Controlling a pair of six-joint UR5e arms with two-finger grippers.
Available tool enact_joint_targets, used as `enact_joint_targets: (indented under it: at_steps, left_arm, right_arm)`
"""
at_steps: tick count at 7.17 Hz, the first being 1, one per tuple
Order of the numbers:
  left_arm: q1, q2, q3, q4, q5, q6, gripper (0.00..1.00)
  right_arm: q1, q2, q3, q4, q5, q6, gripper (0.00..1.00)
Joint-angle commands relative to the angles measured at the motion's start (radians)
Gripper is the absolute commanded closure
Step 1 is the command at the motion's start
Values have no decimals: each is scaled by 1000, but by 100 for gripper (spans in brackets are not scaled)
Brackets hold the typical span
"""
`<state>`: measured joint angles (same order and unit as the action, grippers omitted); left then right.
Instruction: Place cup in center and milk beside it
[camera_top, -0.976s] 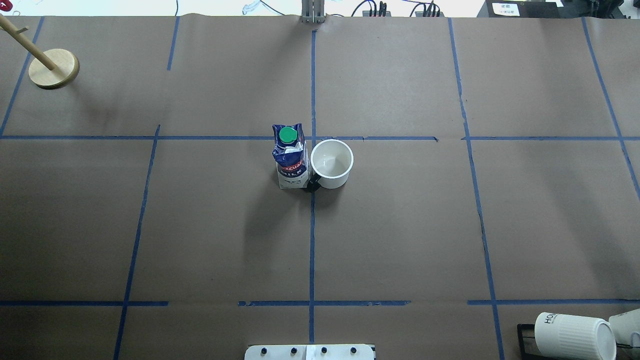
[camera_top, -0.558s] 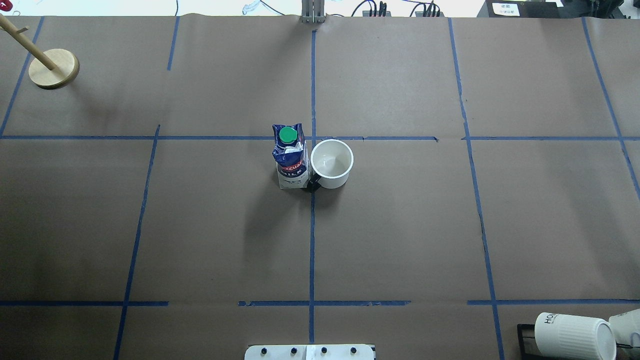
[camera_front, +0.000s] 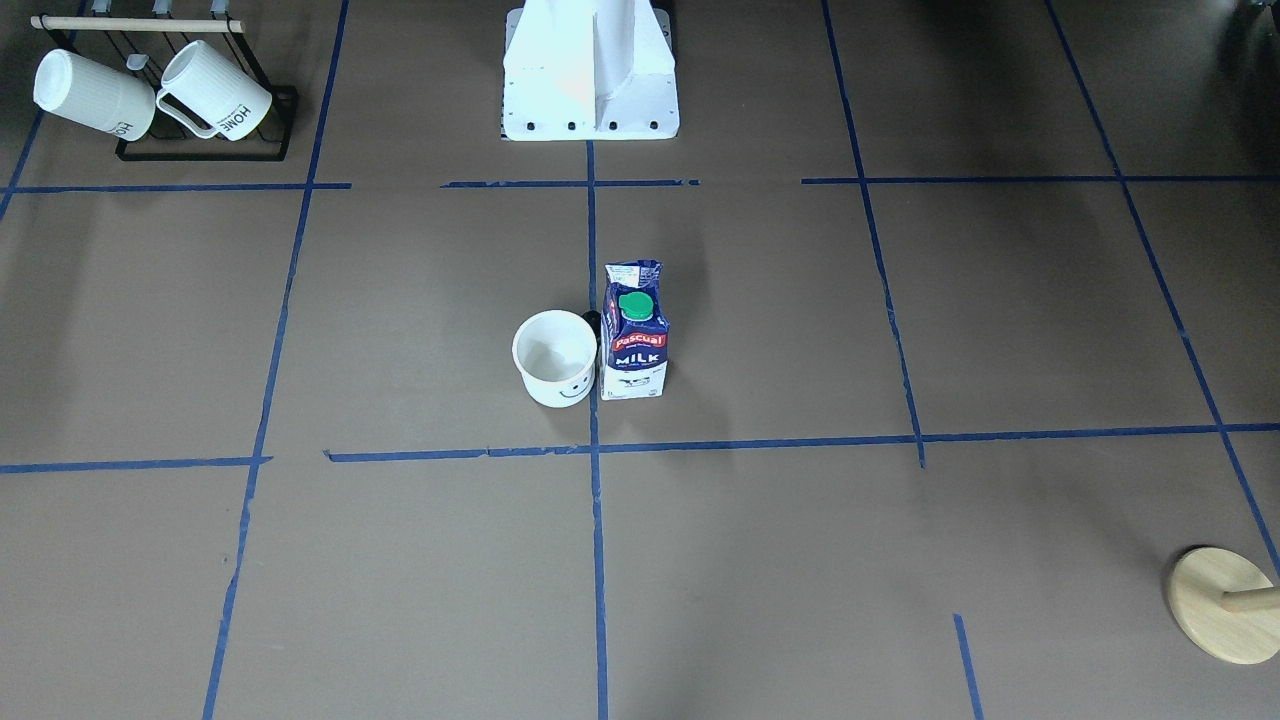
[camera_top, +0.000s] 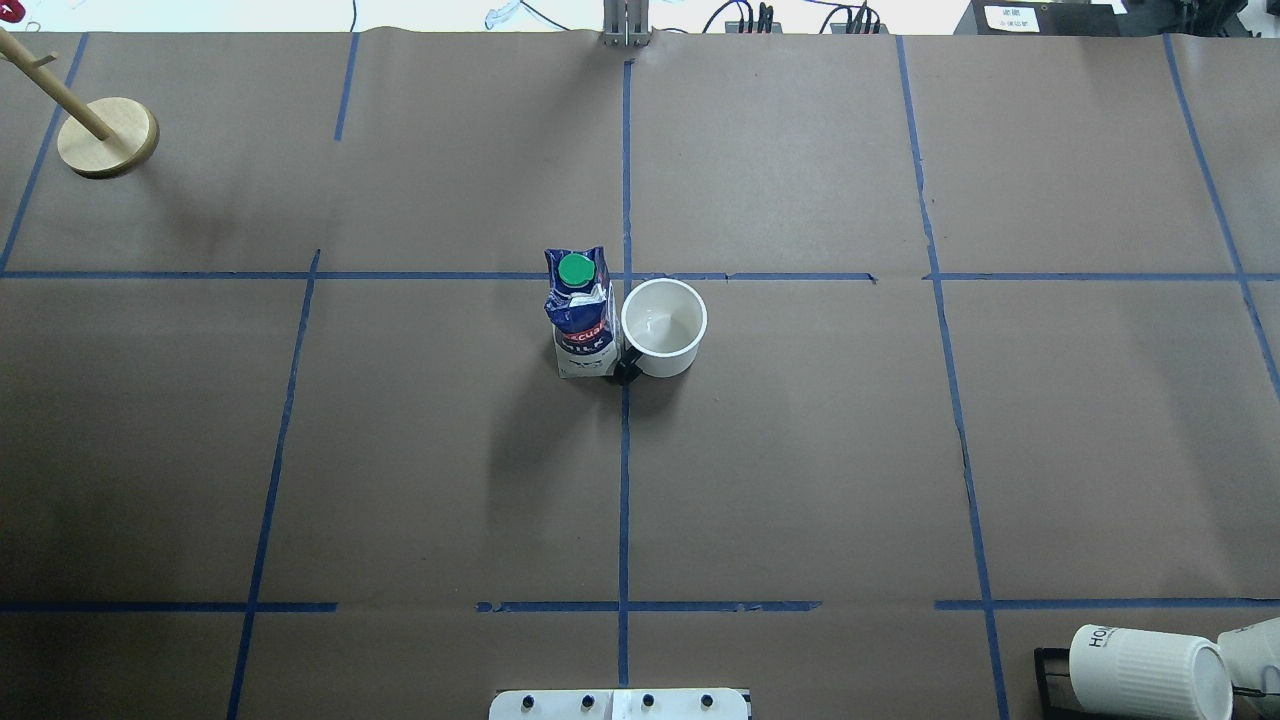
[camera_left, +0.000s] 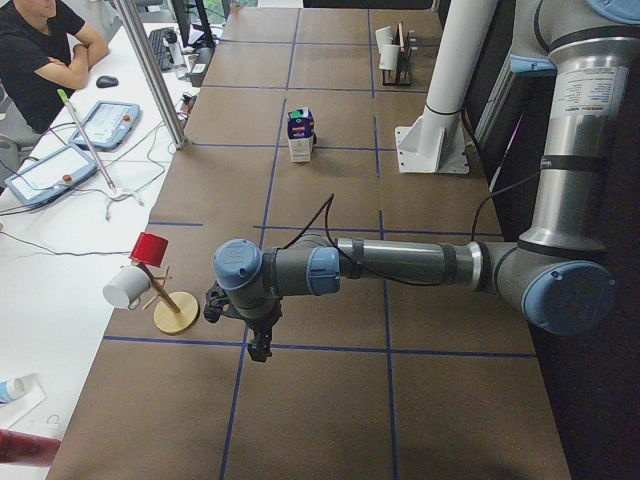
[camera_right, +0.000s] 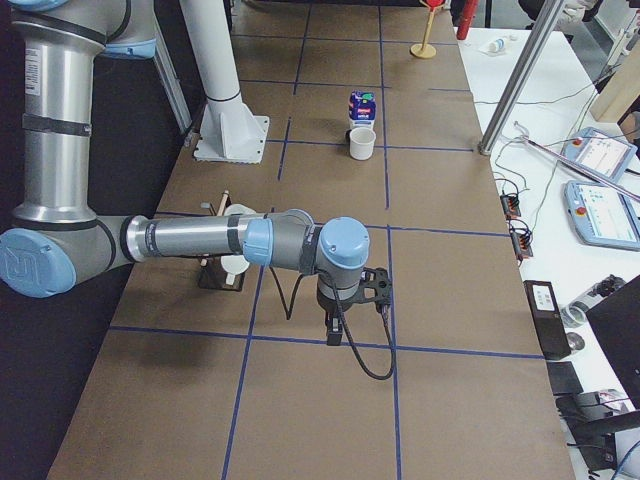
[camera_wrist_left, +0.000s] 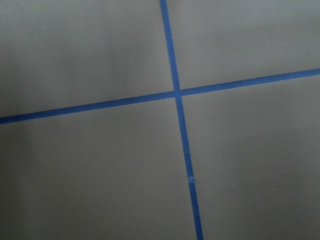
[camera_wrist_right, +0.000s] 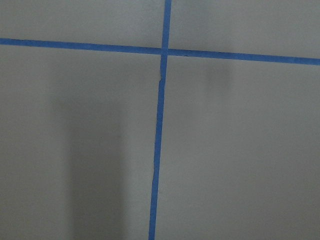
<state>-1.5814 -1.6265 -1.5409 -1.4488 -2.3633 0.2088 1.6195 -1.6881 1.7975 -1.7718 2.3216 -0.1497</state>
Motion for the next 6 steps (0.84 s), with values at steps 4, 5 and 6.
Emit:
enact_joint_targets:
  at_steps: [4, 5, 6]
  left_arm:
    - [-15, 120, -121, -1, -24, -6, 0]
    - [-15, 120, -122, 1, -22, -8, 0]
    - [-15, 120, -122, -1, -24, -34, 0]
  right_arm:
    - [0, 45, -90, 125, 1, 91, 0]
    - [0, 45, -90, 129, 4, 94, 0]
    - [0, 45, -89, 129, 11, 94, 0]
